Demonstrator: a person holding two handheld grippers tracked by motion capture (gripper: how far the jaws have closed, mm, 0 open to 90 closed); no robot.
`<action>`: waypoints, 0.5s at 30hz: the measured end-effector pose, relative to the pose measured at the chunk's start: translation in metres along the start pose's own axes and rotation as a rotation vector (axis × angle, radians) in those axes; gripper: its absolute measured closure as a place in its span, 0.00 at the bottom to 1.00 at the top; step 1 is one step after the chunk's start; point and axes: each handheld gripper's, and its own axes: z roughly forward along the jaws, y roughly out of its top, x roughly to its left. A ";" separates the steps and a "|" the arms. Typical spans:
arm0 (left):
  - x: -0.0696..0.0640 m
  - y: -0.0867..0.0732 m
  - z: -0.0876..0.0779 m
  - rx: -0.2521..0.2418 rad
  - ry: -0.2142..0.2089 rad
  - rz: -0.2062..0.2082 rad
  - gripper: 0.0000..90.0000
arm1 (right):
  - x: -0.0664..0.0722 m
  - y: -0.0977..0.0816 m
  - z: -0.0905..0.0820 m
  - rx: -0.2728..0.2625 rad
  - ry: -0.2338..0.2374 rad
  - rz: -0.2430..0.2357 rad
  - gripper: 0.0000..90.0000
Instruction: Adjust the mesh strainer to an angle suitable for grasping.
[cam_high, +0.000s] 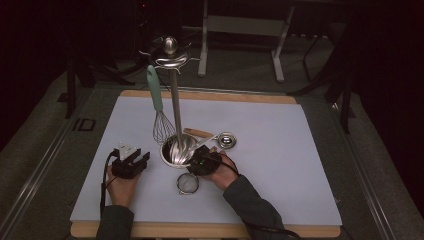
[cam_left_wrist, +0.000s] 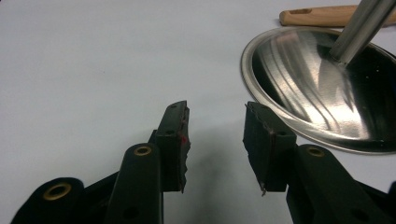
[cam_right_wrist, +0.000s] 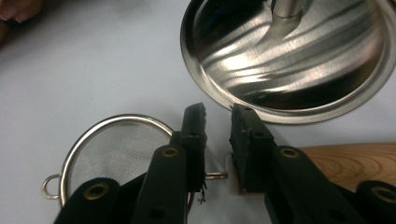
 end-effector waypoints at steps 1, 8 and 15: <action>0.000 0.000 0.000 0.000 0.000 0.000 0.67 | 0.000 -0.001 -0.002 -0.013 -0.005 0.008 0.82; 0.000 0.000 0.000 0.002 0.003 0.001 0.67 | -0.014 -0.008 -0.017 -0.061 -0.033 0.092 0.67; 0.000 0.000 0.000 0.002 0.006 0.001 0.67 | -0.031 -0.021 -0.019 -0.060 -0.068 0.246 0.54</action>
